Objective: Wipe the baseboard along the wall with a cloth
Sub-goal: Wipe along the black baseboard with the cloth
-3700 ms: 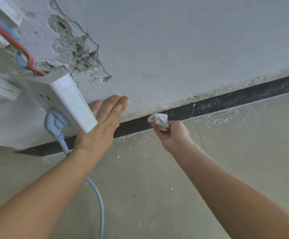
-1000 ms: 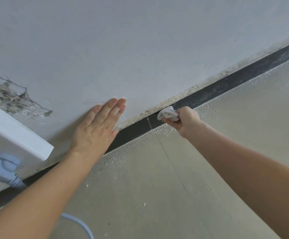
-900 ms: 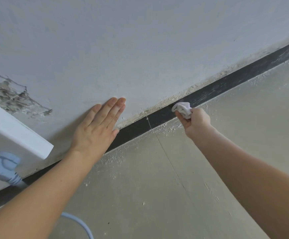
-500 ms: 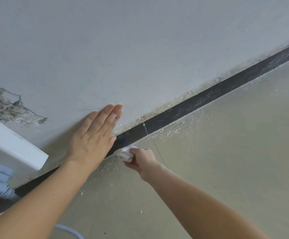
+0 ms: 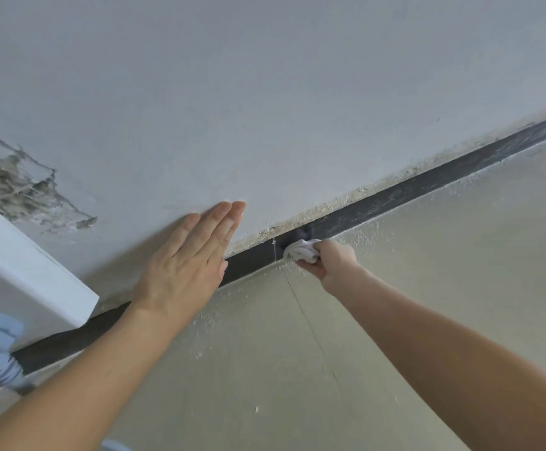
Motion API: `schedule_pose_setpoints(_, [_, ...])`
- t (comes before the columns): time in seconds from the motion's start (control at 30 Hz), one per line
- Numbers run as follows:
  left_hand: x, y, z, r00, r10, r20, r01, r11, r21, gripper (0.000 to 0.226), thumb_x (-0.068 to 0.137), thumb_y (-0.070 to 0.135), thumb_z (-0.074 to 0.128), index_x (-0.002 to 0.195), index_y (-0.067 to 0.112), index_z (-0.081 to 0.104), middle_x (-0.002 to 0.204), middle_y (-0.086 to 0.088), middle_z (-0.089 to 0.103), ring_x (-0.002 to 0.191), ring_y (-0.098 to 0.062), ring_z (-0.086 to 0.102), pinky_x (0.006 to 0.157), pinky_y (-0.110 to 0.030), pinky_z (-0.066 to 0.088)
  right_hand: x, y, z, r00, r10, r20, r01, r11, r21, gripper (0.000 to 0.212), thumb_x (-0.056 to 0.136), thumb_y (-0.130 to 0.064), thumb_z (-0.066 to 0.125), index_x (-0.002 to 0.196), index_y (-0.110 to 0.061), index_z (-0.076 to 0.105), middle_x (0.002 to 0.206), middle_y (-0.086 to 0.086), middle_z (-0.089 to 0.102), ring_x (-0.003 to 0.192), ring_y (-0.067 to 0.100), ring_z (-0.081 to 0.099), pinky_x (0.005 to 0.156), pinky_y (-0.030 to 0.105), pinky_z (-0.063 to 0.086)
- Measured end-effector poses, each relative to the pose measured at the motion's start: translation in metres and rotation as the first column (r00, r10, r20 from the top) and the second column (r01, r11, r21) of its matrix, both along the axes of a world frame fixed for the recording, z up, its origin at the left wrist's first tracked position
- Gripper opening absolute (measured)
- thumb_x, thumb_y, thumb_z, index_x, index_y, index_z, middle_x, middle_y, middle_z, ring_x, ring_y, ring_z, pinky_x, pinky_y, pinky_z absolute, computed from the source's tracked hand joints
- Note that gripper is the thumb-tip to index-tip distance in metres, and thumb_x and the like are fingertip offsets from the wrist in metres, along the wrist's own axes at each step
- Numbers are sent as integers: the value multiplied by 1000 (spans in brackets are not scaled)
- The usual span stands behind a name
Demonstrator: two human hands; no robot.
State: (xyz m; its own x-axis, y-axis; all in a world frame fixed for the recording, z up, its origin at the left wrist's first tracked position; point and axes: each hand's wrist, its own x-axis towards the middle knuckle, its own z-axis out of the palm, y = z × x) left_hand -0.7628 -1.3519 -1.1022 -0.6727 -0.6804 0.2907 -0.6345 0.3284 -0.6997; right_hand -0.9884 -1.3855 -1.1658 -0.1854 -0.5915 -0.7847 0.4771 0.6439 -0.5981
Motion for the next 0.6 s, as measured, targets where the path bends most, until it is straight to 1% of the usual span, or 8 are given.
schedule_pose_setpoints(0.07, [-9, -3, -5, 1000, -22, -22, 22, 1000, -11, 63, 97, 33, 27, 151, 4, 14, 159, -7, 1, 145, -21, 1, 117, -38, 3, -23, -2, 14, 999, 19, -46, -18, 999, 28, 31, 90, 2, 47, 120, 8, 52, 100, 20, 61, 71, 25, 63, 63, 34, 60])
schedule_pose_setpoints(0.17, [-25, -13, -4, 996, -85, 0, 85, 995, -54, 63, 97, 32, 33, 151, 6, 15, 159, -8, 3, 145, -23, 2, 118, -39, -2, -46, -3, 45, 963, 211, -170, -188, 972, 140, 15, 91, 1, 45, 91, 2, 60, 80, 19, 63, 62, 26, 61, 65, 36, 57])
schedule_pose_setpoints(0.23, [-38, -22, 0, 994, -107, -6, 107, 992, -69, 67, 95, 34, 40, 151, 7, 16, 158, -7, 5, 144, -23, 3, 117, -39, -2, -53, -2, 61, 880, 403, -250, -356, 910, 215, 19, 91, 3, 45, 77, -1, 57, 77, 17, 62, 61, 25, 59, 76, 38, 56])
schedule_pose_setpoints(0.27, [-44, -26, 1, 994, -111, 3, 111, 992, -67, 70, 93, 35, 43, 151, 8, 16, 159, -6, 5, 144, -23, 3, 117, -39, -3, -54, -3, 66, 830, 489, -270, -432, 868, 244, 20, 92, 3, 45, 75, -1, 56, 78, 17, 63, 62, 24, 59, 82, 39, 56])
schedule_pose_setpoints(0.33, [-59, -36, 3, 988, -146, 45, 148, 988, -42, 74, 91, 33, 48, 152, 8, 14, 159, -5, 3, 145, -22, 1, 118, -39, -7, -52, -2, 65, 786, 558, -266, -494, 826, 273, 16, 93, 1, 47, 79, -1, 56, 84, 19, 64, 63, 25, 59, 83, 41, 56])
schedule_pose_setpoints(0.4, [-75, -51, 7, 983, -177, 56, 179, 983, -35, 77, 88, 28, 51, 152, 9, 14, 159, -3, 4, 145, -20, 1, 118, -38, -10, -48, 3, 50, 816, 535, -218, -484, 839, 248, 8, 93, -3, 49, 90, 0, 56, 93, 20, 63, 64, 26, 61, 73, 38, 57])
schedule_pose_setpoints(0.5, [-94, -65, 5, 983, -174, 55, 178, 981, -78, 77, 87, 29, 53, 152, 10, 16, 159, -1, 7, 144, -17, 4, 118, -35, -7, -37, 8, 19, 906, 423, -25, -413, 895, 169, 21, 93, -5, 50, 113, 0, 54, 97, 20, 64, 63, 24, 64, 61, 33, 59])
schedule_pose_setpoints(0.6, [-106, -67, 6, 987, -146, 71, 151, 985, -80, 75, 88, 32, 53, 151, 11, 18, 159, 0, 6, 144, -16, 5, 117, -34, -3, -27, 9, 4, 934, 324, 151, -339, 936, 93, 15, 92, -3, 49, 107, -2, 52, 101, 17, 61, 71, 21, 63, 65, 29, 59])
